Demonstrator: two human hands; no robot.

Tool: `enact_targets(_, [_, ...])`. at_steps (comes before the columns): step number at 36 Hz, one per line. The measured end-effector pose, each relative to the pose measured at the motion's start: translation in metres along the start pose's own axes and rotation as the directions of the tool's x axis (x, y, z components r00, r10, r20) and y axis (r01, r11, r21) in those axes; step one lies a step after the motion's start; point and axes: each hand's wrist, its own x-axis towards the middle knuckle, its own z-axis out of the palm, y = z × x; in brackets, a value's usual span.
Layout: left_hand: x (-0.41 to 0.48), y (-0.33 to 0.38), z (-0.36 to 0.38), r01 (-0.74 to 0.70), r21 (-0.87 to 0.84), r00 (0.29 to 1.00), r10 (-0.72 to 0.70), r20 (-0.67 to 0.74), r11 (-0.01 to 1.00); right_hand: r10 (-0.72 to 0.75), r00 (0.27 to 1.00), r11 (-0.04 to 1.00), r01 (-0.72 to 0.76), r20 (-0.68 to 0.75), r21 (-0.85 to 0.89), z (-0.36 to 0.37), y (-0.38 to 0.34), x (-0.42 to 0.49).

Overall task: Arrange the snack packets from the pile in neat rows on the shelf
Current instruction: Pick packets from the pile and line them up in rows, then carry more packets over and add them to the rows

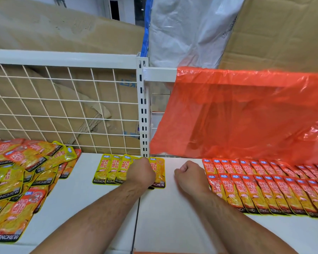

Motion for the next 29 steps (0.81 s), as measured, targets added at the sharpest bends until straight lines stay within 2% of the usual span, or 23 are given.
enact_targets(8, [-0.007,-0.011,-0.003,-0.042,-0.008,0.997,0.041,-0.06,0.999,-0.028,1.0,0.998,0.028,0.0,-0.059,0.0,-0.008,-0.007])
enact_targets(12, [-0.016,-0.028,-0.006,-0.1,0.13,0.976,0.123,-0.182,0.987,-0.175,0.984,0.967,0.174,0.012,-0.187,0.01,-0.019,-0.014])
enact_targets(15, [-0.023,-0.047,-0.009,-0.121,0.271,0.96,0.182,-0.214,0.955,-0.343,0.937,0.89,0.347,0.067,-0.295,0.023,-0.031,-0.022])
enact_targets(21, [-0.047,-0.093,-0.021,-0.064,0.275,0.96,0.134,-0.244,0.959,-0.524,0.831,0.79,0.556,0.185,-0.259,0.062,-0.056,-0.043])
enact_targets(29, [-0.069,-0.161,-0.045,0.025,0.258,0.961,0.048,-0.272,0.966,-0.579,0.756,0.725,0.649,0.305,-0.231,0.106,-0.098,-0.07])
